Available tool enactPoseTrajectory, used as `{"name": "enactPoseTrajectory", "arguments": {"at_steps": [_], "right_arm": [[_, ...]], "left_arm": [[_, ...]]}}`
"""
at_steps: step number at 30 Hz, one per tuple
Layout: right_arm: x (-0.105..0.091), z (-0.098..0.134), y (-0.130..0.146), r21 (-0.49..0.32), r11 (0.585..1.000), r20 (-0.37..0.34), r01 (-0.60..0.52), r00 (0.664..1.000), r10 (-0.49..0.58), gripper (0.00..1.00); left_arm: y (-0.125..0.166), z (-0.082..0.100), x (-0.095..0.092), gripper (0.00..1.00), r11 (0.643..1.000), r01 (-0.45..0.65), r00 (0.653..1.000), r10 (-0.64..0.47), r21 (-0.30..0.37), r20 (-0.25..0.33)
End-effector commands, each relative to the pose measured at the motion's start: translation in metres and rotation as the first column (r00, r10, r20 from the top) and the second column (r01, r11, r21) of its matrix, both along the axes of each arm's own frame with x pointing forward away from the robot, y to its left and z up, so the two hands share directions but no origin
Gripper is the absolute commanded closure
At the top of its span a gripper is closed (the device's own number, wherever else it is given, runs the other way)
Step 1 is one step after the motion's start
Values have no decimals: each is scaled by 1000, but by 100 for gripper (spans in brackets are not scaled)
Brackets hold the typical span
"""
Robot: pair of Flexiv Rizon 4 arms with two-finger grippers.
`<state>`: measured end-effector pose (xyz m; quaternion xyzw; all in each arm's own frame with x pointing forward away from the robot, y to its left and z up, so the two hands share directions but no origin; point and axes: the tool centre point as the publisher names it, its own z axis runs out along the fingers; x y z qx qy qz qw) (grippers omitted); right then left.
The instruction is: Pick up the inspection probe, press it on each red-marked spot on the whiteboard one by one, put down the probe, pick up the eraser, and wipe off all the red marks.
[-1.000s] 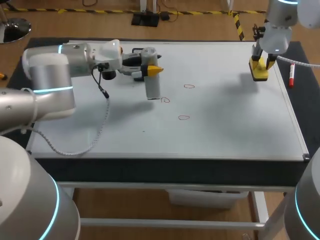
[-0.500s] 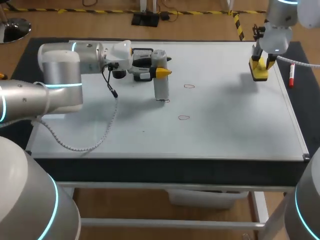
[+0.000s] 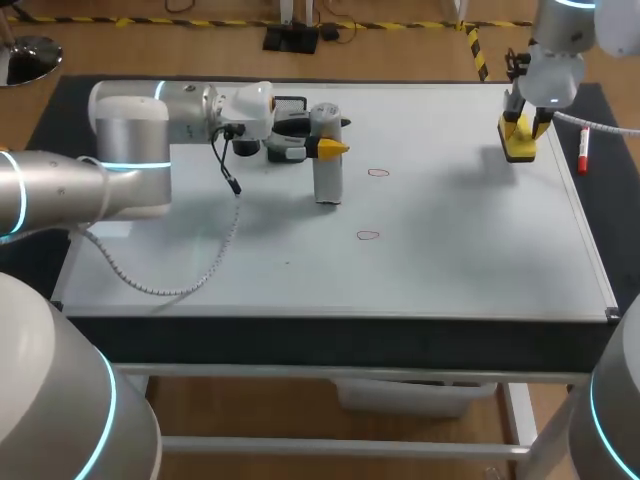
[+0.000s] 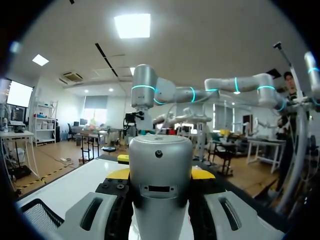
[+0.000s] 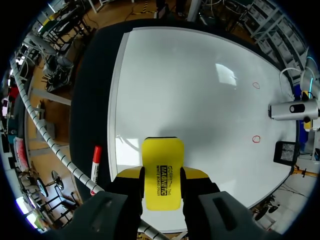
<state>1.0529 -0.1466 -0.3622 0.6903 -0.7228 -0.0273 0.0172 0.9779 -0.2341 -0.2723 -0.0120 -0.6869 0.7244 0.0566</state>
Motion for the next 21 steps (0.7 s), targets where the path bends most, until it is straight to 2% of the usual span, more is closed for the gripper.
{"name": "enactPoseTrajectory", "arguments": {"at_steps": [1, 21], "right_arm": [[1, 1, -1, -3, 1000, -1, -3, 1000, 3, 100], [1, 1, -1, -3, 1000, -1, -3, 1000, 3, 100]], "left_arm": [[-2, -3, 4, 100, 1000, 20, 1000, -20, -1, -2], [-2, -10, 2, 100, 1000, 18, 1000, -18, 3, -11]]}}
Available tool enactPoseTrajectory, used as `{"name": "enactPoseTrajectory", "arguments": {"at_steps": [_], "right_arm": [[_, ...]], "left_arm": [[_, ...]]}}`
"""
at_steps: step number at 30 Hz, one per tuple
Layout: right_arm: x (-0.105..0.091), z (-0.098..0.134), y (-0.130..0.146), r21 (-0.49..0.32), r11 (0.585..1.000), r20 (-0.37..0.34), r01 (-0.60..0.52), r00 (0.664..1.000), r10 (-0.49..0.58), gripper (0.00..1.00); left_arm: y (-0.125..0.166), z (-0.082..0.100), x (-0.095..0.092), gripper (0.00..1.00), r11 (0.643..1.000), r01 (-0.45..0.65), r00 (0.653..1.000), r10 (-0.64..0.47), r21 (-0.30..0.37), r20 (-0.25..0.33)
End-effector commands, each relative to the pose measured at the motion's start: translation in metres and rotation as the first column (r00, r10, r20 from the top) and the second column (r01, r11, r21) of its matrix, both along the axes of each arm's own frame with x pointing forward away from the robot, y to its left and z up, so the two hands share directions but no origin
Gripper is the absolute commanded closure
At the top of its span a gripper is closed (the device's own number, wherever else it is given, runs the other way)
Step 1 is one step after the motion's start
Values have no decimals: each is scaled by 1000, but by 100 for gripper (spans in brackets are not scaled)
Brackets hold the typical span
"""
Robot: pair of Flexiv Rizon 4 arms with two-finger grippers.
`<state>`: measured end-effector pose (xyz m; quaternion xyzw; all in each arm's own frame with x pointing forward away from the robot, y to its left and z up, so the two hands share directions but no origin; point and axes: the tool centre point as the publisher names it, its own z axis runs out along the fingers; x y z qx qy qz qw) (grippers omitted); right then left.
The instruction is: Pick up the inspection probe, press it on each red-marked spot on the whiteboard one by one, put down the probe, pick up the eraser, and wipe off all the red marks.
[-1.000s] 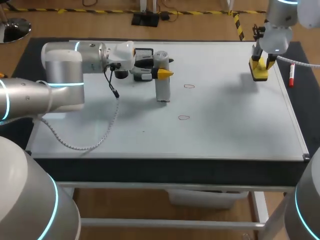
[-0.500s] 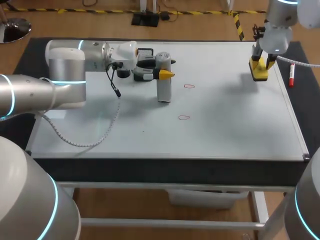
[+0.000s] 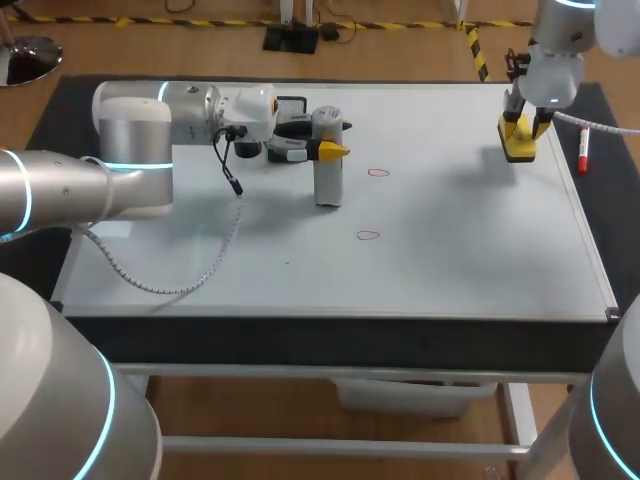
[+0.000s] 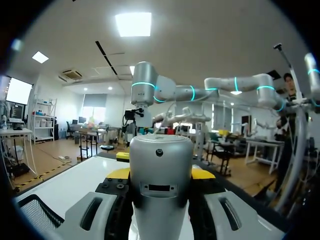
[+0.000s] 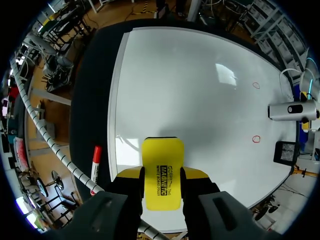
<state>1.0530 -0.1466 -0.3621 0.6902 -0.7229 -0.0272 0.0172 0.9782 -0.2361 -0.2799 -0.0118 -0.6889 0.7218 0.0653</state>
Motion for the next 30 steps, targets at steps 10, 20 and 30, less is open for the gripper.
{"name": "enactPoseTrajectory", "arguments": {"at_steps": [10, 20, 30], "right_arm": [[1, 1, -1, -3, 1000, -1, -3, 1000, 3, 100], [1, 1, -1, -3, 1000, -1, -3, 1000, 3, 100], [1, 1, -1, -3, 1000, -1, -3, 1000, 3, 100]], "left_arm": [[0, -3, 1, 100, 1000, 6, 1000, -6, -3, 3], [-1, -2, 0, 100, 1000, 6, 1000, -6, -4, 6], [12, 17, -4, 100, 1000, -17, 999, 17, -5, 40]]}}
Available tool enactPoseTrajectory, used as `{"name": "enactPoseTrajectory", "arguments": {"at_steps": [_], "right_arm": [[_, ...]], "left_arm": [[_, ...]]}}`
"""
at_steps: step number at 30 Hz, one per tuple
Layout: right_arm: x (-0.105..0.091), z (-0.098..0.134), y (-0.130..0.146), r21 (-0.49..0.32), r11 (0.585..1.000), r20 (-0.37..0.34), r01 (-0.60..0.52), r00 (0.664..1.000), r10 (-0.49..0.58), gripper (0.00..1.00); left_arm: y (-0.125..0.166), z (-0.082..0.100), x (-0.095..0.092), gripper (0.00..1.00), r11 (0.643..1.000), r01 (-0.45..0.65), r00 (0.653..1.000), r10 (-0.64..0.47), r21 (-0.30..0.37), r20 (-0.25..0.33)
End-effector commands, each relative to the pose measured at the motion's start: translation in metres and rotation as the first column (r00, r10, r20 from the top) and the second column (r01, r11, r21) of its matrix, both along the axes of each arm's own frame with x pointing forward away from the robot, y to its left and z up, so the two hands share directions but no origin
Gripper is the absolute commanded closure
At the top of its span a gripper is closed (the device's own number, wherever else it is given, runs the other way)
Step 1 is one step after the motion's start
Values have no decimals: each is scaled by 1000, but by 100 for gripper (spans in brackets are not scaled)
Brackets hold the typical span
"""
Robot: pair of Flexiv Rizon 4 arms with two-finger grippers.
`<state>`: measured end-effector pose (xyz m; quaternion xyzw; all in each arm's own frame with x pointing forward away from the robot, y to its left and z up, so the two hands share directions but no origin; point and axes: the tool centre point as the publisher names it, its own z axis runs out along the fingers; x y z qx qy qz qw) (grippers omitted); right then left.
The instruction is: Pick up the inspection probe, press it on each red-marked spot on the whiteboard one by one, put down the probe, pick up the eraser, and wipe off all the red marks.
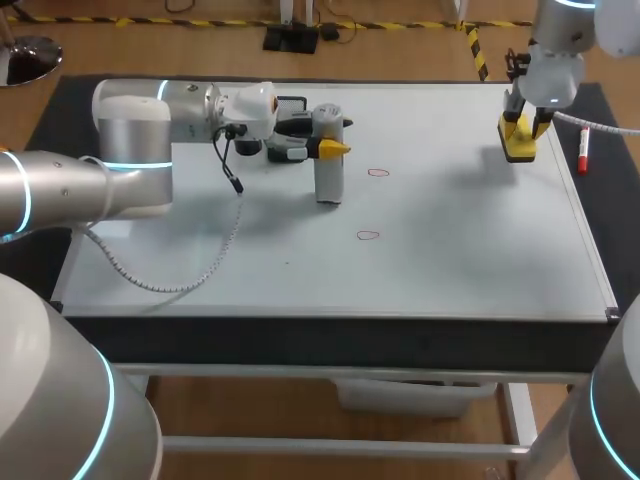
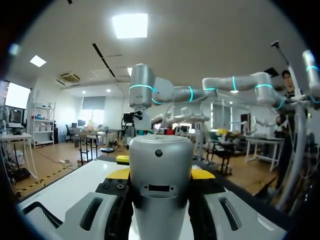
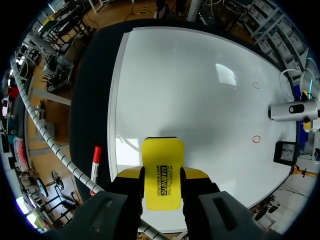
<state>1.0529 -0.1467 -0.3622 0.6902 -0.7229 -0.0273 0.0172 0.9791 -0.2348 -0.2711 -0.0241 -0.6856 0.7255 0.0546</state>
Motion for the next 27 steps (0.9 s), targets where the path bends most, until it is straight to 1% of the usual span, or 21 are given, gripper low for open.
{"name": "enactPoseTrajectory", "arguments": {"at_steps": [1, 6, 11, 16, 21, 23, 27], "right_arm": [[1, 1, -1, -3, 1000, -1, -3, 1000, 3, 100], [1, 1, -1, -3, 1000, -1, -3, 1000, 3, 100], [1, 1, -1, -3, 1000, -1, -3, 1000, 3, 100], [1, 1, -1, -3, 1000, -1, -3, 1000, 3, 100], [1, 1, -1, -3, 1000, -1, -3, 1000, 3, 100], [1, 1, -1, -3, 1000, -1, -3, 1000, 3, 100], [1, 1, -1, -3, 1000, -1, -3, 1000, 3, 100]], "left_arm": [[15, 9, -5, 100, 1000, -22, 1000, 22, 8, 12], [44, 8, -7, 100, 996, -90, 996, 90, 15, 9], [76, 13, -9, 100, 987, -159, 987, 159, 21, 26], [106, 21, -11, 100, 976, -212, 976, 209, 50, 60], [137, 28, -13, 100, 962, -265, 963, 259, 65, 79], [149, 28, -13, 100, 954, -285, 957, 278, 92, 86], [172, 26, -13, 100, 942, -318, 947, 309, 104, 90]]}}
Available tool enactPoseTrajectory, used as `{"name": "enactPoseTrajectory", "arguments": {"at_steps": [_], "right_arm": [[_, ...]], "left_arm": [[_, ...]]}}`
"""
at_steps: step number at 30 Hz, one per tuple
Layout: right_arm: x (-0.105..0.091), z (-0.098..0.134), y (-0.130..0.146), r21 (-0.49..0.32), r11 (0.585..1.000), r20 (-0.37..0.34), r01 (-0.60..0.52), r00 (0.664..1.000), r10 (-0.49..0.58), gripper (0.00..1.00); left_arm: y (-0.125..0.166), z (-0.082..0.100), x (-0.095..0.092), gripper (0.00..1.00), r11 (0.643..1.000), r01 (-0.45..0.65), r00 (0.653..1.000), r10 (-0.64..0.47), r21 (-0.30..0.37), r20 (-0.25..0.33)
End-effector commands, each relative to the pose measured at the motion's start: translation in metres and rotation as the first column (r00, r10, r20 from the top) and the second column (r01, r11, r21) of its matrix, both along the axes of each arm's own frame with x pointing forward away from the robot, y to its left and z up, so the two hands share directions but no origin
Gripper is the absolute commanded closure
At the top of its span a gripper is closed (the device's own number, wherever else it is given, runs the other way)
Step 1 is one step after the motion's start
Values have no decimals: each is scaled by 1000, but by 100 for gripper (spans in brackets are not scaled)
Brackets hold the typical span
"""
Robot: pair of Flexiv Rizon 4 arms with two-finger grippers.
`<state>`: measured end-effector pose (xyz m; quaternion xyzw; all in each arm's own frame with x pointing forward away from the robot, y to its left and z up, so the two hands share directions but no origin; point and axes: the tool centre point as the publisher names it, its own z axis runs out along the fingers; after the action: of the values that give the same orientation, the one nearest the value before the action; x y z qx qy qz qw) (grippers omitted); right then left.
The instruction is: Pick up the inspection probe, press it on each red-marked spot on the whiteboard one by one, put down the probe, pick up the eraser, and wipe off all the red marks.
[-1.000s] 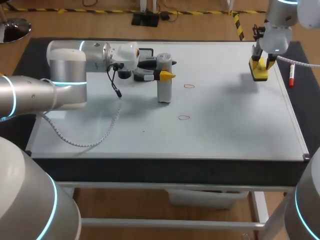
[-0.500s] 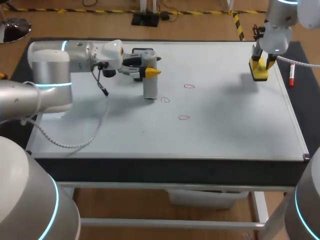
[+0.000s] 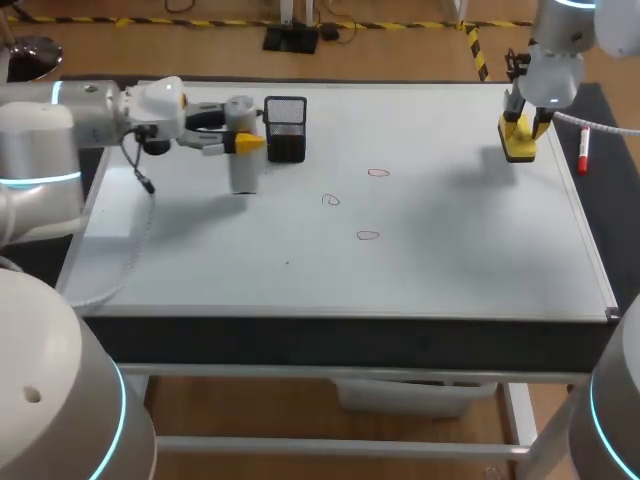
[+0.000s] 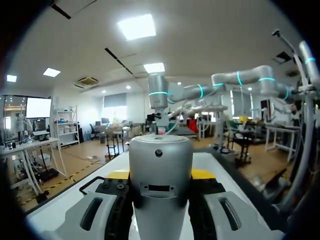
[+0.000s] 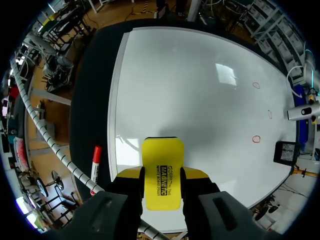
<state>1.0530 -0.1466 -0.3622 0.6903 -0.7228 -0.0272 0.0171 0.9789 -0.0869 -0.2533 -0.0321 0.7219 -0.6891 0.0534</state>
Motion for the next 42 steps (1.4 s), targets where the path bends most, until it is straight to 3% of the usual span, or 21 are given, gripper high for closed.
{"name": "enactPoseTrajectory", "arguments": {"at_steps": [1, 16, 22, 29, 42], "right_arm": [[1, 1, -1, -3, 1000, -1, -3, 1000, 3, 100], [1, 1, -1, -3, 1000, -1, -3, 1000, 3, 100], [0, 3, 3, -16, 1000, 4, -6, 1000, 6, 100], [-17, 23, 46, -52, 994, 56, -92, 994, 95, 100], [-74, 18, 168, -43, 969, 55, -243, 968, 245, 100]], "left_arm": [[30, 7, -13, 100, 995, -99, 995, 98, 16, 5], [99, 8, -23, 100, 977, -214, 977, 214, -14, 18], [99, 8, -23, 100, 977, -214, 977, 214, -14, 18], [99, 8, -23, 100, 977, -214, 977, 214, -14, 18], [99, 8, -23, 100, 977, -214, 977, 214, -14, 18]]}}
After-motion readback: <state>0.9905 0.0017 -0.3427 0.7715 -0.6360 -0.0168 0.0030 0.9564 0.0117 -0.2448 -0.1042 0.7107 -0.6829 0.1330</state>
